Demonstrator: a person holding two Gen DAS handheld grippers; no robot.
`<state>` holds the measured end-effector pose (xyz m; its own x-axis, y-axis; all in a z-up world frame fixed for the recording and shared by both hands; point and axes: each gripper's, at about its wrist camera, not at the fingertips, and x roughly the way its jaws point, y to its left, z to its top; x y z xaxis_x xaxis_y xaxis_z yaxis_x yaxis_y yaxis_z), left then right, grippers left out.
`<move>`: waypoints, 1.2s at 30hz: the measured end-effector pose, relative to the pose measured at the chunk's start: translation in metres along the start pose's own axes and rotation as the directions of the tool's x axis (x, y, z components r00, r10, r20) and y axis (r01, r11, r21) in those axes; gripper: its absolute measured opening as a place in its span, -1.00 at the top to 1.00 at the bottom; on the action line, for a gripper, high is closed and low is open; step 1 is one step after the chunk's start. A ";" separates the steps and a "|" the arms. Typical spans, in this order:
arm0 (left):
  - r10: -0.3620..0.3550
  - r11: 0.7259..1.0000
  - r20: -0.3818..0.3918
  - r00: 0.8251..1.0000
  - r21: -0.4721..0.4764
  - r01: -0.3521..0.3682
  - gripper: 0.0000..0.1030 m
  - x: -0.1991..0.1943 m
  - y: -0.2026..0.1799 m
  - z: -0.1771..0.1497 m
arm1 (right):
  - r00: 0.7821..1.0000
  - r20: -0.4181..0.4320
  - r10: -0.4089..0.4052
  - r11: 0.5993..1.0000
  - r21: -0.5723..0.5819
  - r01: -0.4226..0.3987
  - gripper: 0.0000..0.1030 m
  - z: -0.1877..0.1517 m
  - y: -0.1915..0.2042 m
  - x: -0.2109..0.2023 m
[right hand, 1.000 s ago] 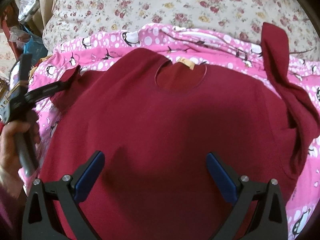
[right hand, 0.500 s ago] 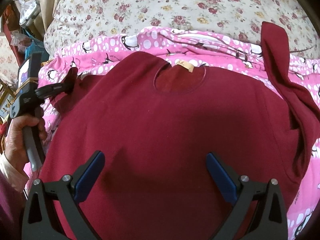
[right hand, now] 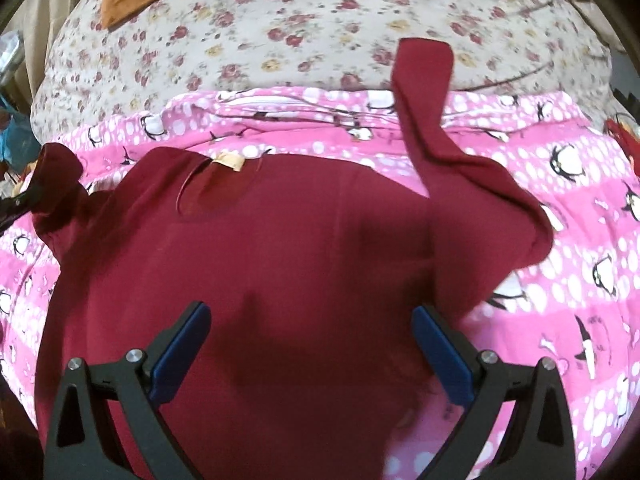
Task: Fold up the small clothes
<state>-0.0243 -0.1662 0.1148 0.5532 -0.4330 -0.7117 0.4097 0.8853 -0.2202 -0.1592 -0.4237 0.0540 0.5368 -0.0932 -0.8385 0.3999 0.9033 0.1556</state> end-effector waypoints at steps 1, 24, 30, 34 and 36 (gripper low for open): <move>-0.028 1.000 -0.012 1.000 0.002 0.028 1.00 -0.001 -0.010 -0.003 | 1.000 -0.002 0.013 1.000 -0.002 -0.013 -0.99 -0.001 -0.003 -0.002; -0.322 0.939 -0.294 0.900 0.026 0.344 0.86 0.063 -0.143 -0.073 | 0.980 -0.042 0.195 0.976 0.106 -0.190 -0.98 -0.027 -0.059 -0.008; -0.307 0.935 -0.229 0.924 0.108 0.337 0.73 0.018 -0.126 -0.062 | 0.976 0.002 0.216 0.971 0.101 -0.215 -0.98 -0.023 -0.052 -0.024; -0.240 0.959 -0.163 0.957 0.113 0.260 0.72 -0.008 -0.089 -0.051 | 0.968 0.031 0.250 0.965 0.077 -0.252 -0.97 -0.019 -0.039 -0.032; -0.160 0.981 -0.137 0.978 0.092 0.173 0.72 -0.010 -0.063 -0.049 | 0.965 0.037 0.260 0.964 0.053 -0.261 -0.94 -0.015 -0.028 -0.031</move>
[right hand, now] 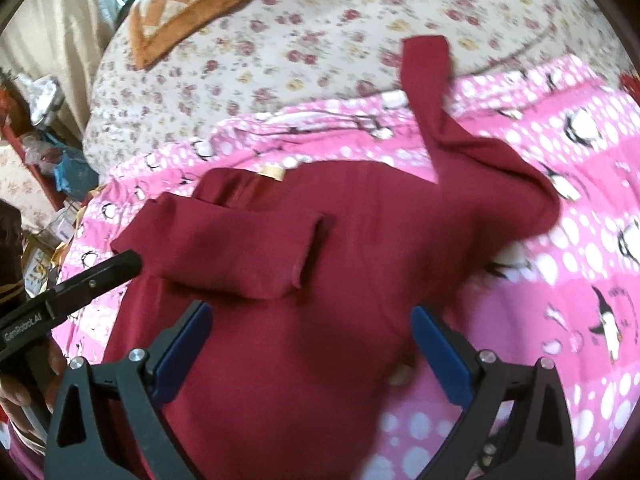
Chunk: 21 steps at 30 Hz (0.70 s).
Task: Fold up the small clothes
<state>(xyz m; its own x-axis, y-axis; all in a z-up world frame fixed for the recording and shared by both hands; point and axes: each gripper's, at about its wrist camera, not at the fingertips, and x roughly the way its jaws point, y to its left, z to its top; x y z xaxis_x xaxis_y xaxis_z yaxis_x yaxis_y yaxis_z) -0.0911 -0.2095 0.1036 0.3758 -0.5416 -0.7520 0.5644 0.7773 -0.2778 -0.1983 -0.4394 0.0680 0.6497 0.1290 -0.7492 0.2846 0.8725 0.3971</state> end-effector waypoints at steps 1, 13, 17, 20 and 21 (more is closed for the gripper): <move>0.054 0.998 0.007 0.999 -0.026 -0.053 0.72 -0.002 0.016 -0.002 | 1.000 -0.002 0.001 1.000 -0.018 -0.001 -0.91 0.002 0.006 0.004; 0.331 0.888 -0.032 0.943 -0.328 -0.323 0.72 -0.007 0.151 -0.022 | 0.990 -0.018 -0.139 0.982 -0.128 0.136 0.84 0.029 0.025 0.078; 0.344 0.873 -0.064 0.937 -0.346 -0.344 0.72 -0.005 0.161 -0.028 | 0.992 0.071 -0.102 0.982 -0.150 0.111 0.90 0.039 0.031 0.050; 0.353 0.867 -0.080 0.932 -0.348 -0.358 0.72 -0.004 0.161 -0.031 | 0.984 0.132 -0.123 0.977 -0.156 0.143 0.90 0.048 0.031 0.027; 0.353 0.865 -0.085 0.932 -0.349 -0.360 0.72 -0.004 0.162 -0.032 | 0.981 0.142 -0.130 0.977 -0.152 0.151 0.90 0.050 0.029 0.021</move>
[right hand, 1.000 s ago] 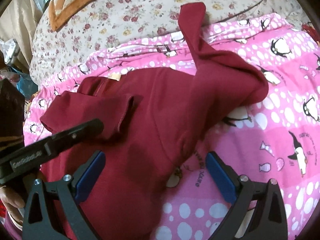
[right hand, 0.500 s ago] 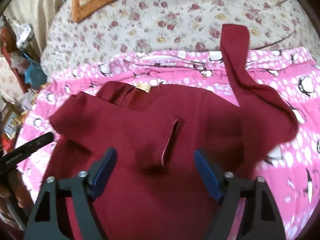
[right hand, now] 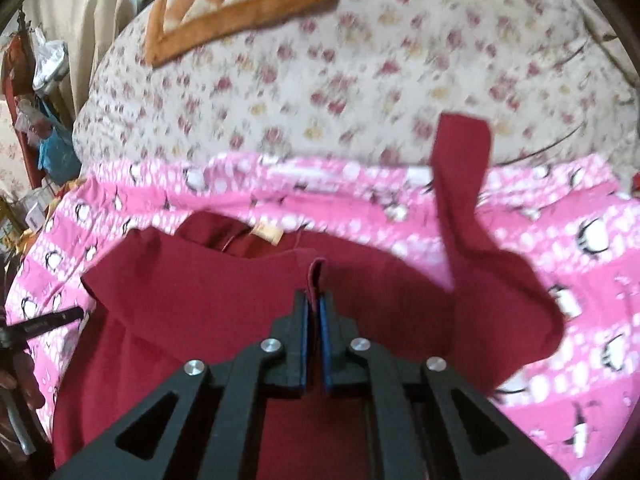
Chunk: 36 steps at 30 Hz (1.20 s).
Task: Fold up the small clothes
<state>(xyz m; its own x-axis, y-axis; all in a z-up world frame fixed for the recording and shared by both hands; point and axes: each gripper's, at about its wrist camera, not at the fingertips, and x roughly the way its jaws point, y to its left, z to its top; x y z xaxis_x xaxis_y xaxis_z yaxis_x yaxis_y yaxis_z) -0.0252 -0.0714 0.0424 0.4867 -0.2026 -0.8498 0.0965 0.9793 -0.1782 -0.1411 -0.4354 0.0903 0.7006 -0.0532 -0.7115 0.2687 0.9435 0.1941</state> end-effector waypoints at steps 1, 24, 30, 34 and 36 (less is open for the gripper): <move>0.002 1.000 -0.003 1.000 0.000 -0.002 0.72 0.000 0.000 -0.001 | 1.000 0.006 -0.015 1.000 0.005 0.015 0.90 0.003 -0.005 -0.005; -0.134 0.990 0.010 0.991 -0.031 0.134 0.65 0.002 -0.007 0.005 | 0.995 -0.076 -0.063 0.990 0.124 0.072 -0.14 -0.021 -0.057 -0.001; -0.189 0.982 0.017 0.982 -0.021 0.189 0.54 0.012 -0.023 0.017 | 0.996 -0.078 -0.046 0.992 0.116 0.055 -0.20 -0.024 -0.054 -0.007; -0.262 0.965 0.004 0.965 -0.029 0.262 0.38 0.022 -0.029 0.025 | 0.995 -0.096 -0.033 0.988 0.145 0.047 -0.21 -0.027 -0.064 -0.002; -0.281 0.959 -0.007 0.960 -0.044 0.280 0.31 0.027 -0.030 0.027 | 0.994 -0.107 -0.029 0.987 0.153 0.046 -0.21 -0.029 -0.067 0.001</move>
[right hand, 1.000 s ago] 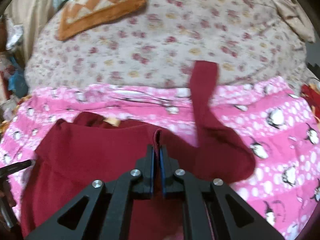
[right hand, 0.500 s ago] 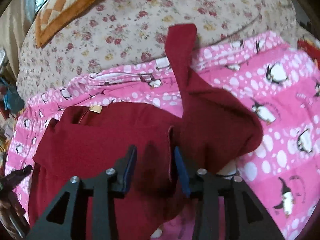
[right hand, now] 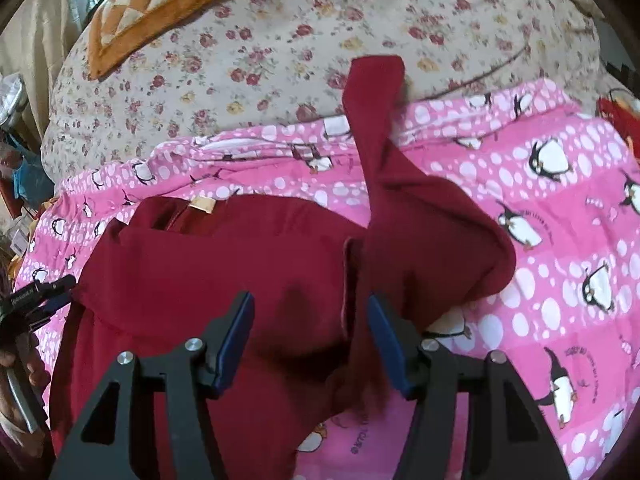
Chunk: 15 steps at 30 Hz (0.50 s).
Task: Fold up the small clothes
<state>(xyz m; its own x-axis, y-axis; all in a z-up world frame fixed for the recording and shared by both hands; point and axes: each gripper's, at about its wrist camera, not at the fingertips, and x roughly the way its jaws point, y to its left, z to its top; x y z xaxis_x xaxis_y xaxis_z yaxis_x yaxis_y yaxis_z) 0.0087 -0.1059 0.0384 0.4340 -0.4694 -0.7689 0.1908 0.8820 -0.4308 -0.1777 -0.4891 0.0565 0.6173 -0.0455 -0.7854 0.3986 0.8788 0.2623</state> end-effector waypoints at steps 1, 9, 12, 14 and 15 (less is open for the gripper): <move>0.003 1.000 -0.002 1.000 0.000 -0.003 0.30 0.003 0.000 0.000 | 1.000 -0.002 0.000 1.000 -0.001 0.000 -0.21 -0.001 0.000 0.002; 0.050 0.998 -0.043 0.998 0.047 -0.048 0.30 0.024 -0.006 0.000 | 1.000 -0.003 0.004 1.000 -0.026 -0.004 -0.36 -0.002 0.004 0.006; 0.057 0.997 -0.034 0.998 0.057 -0.055 0.30 0.025 -0.007 0.000 | 1.000 -0.002 0.008 1.000 -0.022 -0.008 -0.37 -0.002 0.003 0.006; 0.076 0.994 -0.028 0.997 0.077 -0.074 0.46 0.026 -0.009 -0.002 | 1.000 -0.002 0.010 1.000 -0.019 -0.010 -0.37 -0.002 0.002 0.007; 0.097 0.992 -0.023 0.995 0.087 -0.095 0.64 0.026 -0.009 -0.002 | 1.000 -0.002 0.011 1.000 -0.017 -0.011 -0.37 -0.002 0.002 0.007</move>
<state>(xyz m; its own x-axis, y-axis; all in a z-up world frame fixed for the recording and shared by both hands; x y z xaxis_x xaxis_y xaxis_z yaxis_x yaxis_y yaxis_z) 0.0164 -0.1266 0.0216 0.4299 -0.3822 -0.8180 0.2248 0.9228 -0.3130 -0.1735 -0.4868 0.0502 0.6205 -0.0346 -0.7835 0.3799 0.8872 0.2617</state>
